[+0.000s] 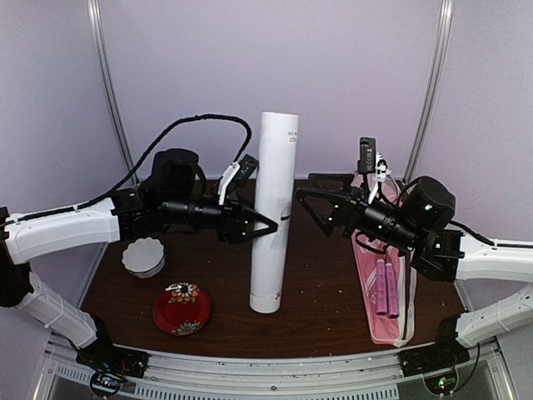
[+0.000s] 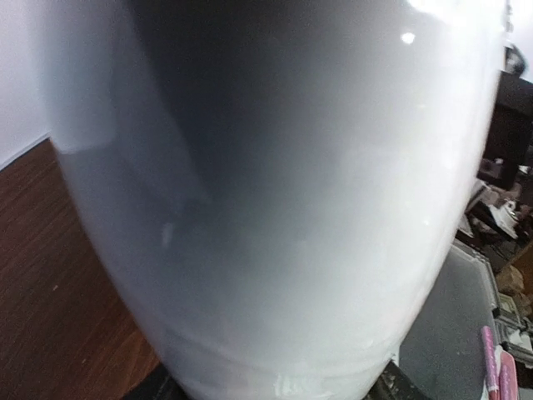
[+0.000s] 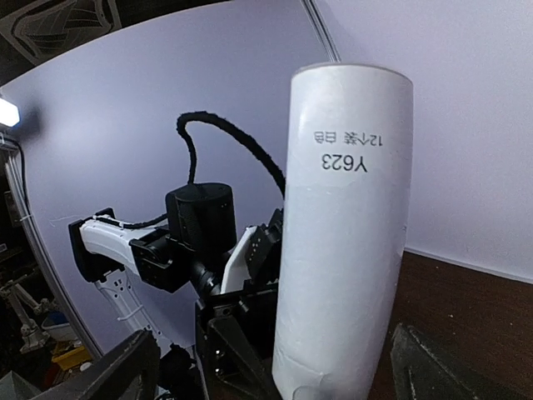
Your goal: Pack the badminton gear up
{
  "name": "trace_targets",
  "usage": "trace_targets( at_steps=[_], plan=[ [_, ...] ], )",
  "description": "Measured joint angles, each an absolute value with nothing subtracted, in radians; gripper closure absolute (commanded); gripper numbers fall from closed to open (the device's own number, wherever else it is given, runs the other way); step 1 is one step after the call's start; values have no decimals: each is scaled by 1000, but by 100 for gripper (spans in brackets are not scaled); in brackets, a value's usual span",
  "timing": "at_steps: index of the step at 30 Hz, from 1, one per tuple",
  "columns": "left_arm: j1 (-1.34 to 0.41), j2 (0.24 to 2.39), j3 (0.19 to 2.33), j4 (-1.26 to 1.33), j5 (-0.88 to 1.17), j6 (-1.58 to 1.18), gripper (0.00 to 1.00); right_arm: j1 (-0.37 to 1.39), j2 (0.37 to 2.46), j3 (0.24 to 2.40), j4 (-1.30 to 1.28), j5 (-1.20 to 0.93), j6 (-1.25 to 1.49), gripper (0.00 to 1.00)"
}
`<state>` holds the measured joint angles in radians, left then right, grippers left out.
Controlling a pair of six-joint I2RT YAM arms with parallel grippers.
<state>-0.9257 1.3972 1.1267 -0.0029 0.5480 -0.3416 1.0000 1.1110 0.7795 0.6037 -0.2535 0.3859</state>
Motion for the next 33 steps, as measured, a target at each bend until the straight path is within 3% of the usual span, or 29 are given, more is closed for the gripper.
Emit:
trace_targets(
  at_steps=[16,33],
  plan=[
    [-546,1365,1229,-896,70,-104,57,899,905,596,473,-169,397,0],
    [-512,1641,1316,-1028,-77,-35,59,876,830,569,398,-147,393,0]
  ],
)
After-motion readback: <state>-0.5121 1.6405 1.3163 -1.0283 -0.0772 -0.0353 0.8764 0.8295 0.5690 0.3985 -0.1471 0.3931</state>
